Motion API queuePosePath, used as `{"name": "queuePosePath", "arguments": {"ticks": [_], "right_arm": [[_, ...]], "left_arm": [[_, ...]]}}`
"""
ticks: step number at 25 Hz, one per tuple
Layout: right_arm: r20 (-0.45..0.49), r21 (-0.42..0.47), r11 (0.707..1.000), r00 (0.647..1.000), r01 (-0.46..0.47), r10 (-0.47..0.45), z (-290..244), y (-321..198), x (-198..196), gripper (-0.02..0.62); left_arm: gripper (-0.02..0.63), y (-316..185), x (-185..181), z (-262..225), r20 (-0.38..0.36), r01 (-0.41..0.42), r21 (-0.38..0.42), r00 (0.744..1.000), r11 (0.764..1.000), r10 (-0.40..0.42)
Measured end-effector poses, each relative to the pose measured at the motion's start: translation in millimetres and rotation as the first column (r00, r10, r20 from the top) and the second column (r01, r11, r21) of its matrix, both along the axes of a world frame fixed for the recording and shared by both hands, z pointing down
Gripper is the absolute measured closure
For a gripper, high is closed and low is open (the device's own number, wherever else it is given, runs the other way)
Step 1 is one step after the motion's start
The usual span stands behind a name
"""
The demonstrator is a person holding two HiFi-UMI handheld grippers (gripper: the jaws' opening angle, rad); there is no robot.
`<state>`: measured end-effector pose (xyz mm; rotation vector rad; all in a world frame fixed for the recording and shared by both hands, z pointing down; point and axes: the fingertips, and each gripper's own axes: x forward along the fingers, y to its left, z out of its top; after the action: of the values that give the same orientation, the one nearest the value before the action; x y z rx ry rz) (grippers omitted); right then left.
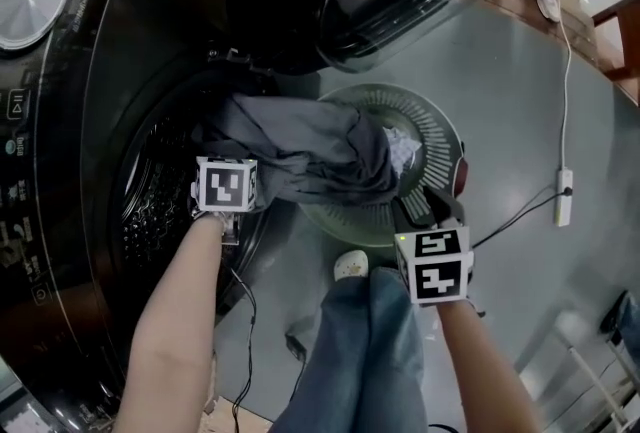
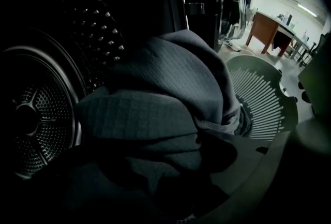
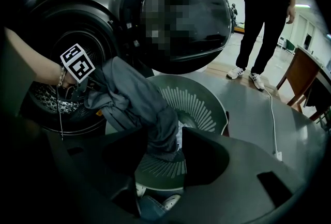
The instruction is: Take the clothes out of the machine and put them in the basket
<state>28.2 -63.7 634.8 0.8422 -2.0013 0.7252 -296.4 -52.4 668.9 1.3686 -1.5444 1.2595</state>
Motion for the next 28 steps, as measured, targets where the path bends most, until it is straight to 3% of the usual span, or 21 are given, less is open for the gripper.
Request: {"name": "queuePosePath", "arguments": {"ticks": [3,5,14,28], "right_arm": [[-0.001,0.001,1.0,1.0,0.009,-0.009,-9,3,3,0.387],[0.0,0.005,1.0,1.0,0.016,-0.016,-18,4,5,0.387],[-0.008,0.041,0.999,1.0,0.014,-0.014,-66,6,24,0.388],[-0.004,0.096,0.995,0.999,-0.033,0.033,-160,10,54,0.388]], "left_arm": [[0.472,5,3,-14,0.066,-0.006,0.015,0.998,1.0,0.005],[0.501,9,9,-23,0.076,0.012,0.017,0.997,1.0,-0.013],[0.518,27,44,-65,0.017,0.05,0.042,0.999,0.998,-0.051],[0.522,29,128,-149,-0.123,0.027,0.148,0.992,0.989,-0.009]]}}
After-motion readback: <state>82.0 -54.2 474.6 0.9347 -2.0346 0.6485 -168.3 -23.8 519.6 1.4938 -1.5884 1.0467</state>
